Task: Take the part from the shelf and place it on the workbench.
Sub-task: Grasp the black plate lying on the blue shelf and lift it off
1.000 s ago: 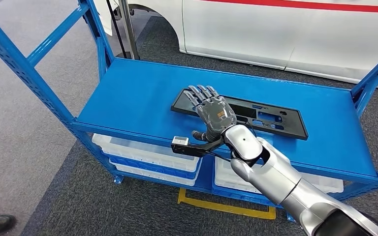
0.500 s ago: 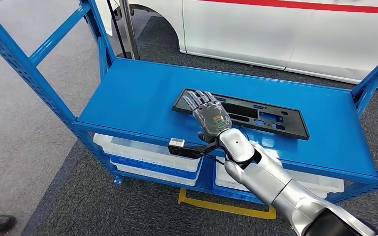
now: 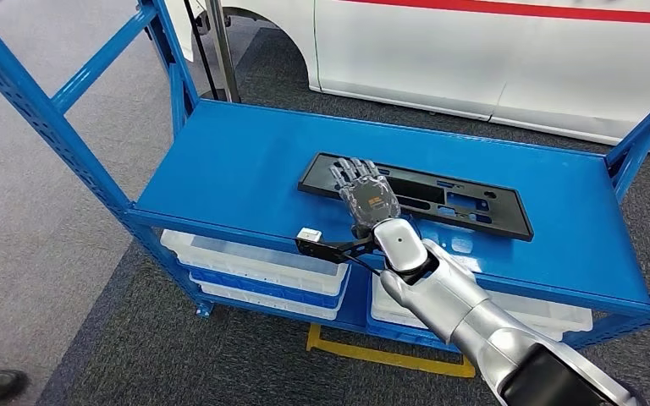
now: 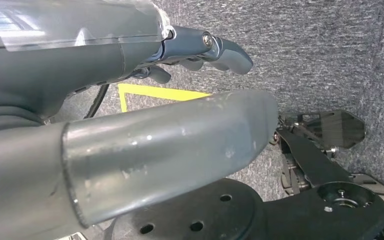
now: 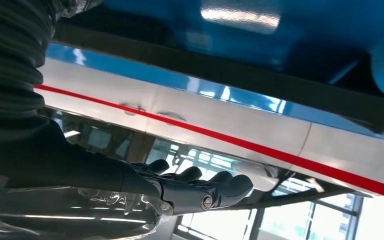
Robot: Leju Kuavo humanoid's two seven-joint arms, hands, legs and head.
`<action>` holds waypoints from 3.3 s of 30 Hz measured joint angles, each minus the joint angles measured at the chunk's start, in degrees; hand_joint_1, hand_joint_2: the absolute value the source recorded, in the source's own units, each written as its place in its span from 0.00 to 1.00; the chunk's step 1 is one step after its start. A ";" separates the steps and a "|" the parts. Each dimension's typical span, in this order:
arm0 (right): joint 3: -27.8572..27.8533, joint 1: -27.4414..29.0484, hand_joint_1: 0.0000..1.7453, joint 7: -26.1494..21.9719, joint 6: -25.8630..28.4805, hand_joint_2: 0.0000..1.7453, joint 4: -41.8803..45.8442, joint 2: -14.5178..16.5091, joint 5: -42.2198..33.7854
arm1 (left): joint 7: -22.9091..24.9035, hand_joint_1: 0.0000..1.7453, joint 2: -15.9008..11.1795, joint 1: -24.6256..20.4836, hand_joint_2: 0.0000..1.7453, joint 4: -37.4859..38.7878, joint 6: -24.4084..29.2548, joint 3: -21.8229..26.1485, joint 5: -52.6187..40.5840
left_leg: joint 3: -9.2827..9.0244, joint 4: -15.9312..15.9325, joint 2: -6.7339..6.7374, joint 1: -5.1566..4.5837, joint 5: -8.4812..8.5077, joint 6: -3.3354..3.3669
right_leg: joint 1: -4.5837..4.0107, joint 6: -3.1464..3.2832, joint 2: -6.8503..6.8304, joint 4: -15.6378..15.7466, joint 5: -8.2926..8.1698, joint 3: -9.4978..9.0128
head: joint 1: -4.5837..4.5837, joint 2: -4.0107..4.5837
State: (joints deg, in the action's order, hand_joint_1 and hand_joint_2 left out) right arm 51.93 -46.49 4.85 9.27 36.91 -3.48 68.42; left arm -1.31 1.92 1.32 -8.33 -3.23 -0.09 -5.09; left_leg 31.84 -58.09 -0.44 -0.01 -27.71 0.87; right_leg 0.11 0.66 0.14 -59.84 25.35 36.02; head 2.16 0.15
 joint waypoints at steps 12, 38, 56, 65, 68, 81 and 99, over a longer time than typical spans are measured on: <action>-2.70 -2.60 0.00 4.00 1.79 1.00 -9.17 -0.33 1.44 | -0.38 0.00 -0.02 0.09 0.00 0.00 -0.20 0.00 -0.03 | 0.00 -0.02 0.00 -0.01 0.00 0.00 | 0.01 0.00 0.01 0.01 0.00 0.00 | 0.00 0.00; -8.90 -3.17 1.00 4.50 1.50 1.00 -12.56 -5.25 0.60 | -0.71 0.00 -0.02 0.28 0.00 0.00 0.33 0.02 0.98 | 0.04 -0.09 -0.02 -0.04 -0.02 0.01 | 0.05 -0.01 0.00 0.01 -0.01 0.01 | 0.00 0.00; -11.12 -2.30 0.93 1.22 -0.10 1.00 -12.39 -4.84 1.57 | -0.36 0.00 -0.07 0.25 0.00 0.01 0.09 -0.03 -0.46 | 0.04 -0.08 -0.01 -0.03 -0.03 0.02 | 0.04 -0.01 -0.01 0.00 -0.01 0.01 | 0.00 0.00; -11.45 -2.29 0.96 0.79 -0.85 1.00 -12.28 -4.19 1.69 | -0.41 0.00 -0.07 0.24 0.00 0.01 0.31 -0.04 0.08 | 0.03 -0.08 -0.01 -0.03 -0.03 0.02 | 0.04 -0.02 -0.01 0.00 -0.01 0.00 | 0.00 0.00; -11.50 -2.28 0.97 0.74 -0.90 1.00 -12.26 -4.07 1.68 | -0.95 0.00 -0.07 0.25 0.75 0.01 0.23 -0.03 0.63 | 0.03 -0.08 -0.01 -0.03 -0.03 0.02 | 0.04 -0.02 -0.01 0.00 -0.01 0.00 | 0.00 0.00; -12.04 -1.61 0.97 -1.65 1.72 1.00 -11.45 -3.86 1.11 | -2.27 0.00 -0.07 0.27 1.00 0.01 0.68 0.10 1.71 | 0.05 -0.08 -0.02 -0.03 -0.03 0.02 | 0.04 -0.02 -0.03 0.00 -0.01 0.01 | 0.00 0.00; -16.27 11.39 0.97 -5.97 18.44 1.00 25.64 -9.91 3.94 | -1.91 0.00 -1.56 1.05 1.00 0.02 1.95 -0.08 -0.04 | 0.19 -0.07 -0.04 -0.03 -0.08 0.00 | 0.03 -0.04 -0.04 0.01 0.03 0.16 | 0.00 0.00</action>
State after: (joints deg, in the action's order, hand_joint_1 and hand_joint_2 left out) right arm 35.66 -35.10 -1.12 27.72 62.55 -13.39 72.35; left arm -3.22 0.37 2.37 -8.31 -1.28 -0.17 -5.13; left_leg 32.03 -58.17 -0.48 -0.04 -27.80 0.86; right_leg 0.14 0.63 0.10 -59.83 25.38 36.18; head 2.16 0.15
